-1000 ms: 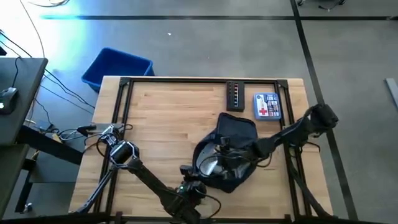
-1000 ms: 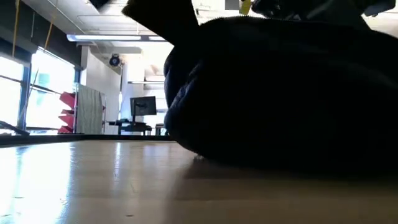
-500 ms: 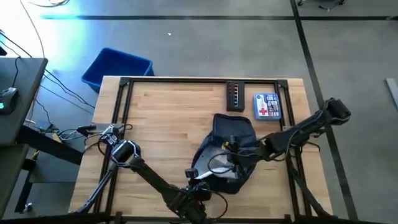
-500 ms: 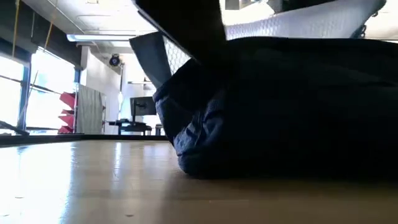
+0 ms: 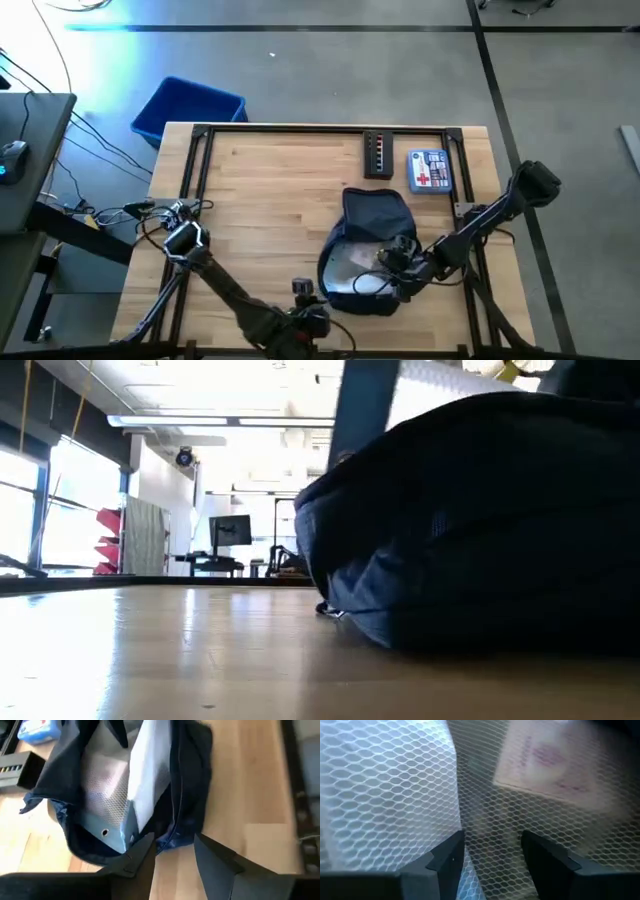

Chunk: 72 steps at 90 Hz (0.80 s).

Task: Unpack backpack
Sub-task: Put the white zip bag into the backpack

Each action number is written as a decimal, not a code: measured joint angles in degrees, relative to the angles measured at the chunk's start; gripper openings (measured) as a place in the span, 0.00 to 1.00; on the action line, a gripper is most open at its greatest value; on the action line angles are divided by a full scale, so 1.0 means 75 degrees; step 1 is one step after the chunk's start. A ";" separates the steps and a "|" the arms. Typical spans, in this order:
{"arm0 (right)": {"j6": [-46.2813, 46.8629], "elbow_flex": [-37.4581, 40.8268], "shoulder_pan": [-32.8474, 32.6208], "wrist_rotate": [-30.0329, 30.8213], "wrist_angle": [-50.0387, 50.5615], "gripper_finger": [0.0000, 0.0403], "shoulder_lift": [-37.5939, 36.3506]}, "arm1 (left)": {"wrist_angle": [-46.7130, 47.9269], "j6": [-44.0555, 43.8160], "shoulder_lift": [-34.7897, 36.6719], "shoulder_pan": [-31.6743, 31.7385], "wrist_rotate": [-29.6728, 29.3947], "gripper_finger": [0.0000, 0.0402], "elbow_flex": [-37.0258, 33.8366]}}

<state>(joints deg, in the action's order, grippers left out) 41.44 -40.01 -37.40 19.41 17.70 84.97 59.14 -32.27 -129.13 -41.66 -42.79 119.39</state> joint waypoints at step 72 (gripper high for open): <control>-0.0042 0.0161 -0.0774 0.1605 -0.0266 0.39 0.0250 | -0.4173 0.3931 0.1086 0.4337 0.2667 0.29 -0.3988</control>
<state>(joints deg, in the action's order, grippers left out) 41.12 -38.81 -43.20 31.45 15.71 86.84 27.84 -2.79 -120.99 -9.14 -22.79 89.48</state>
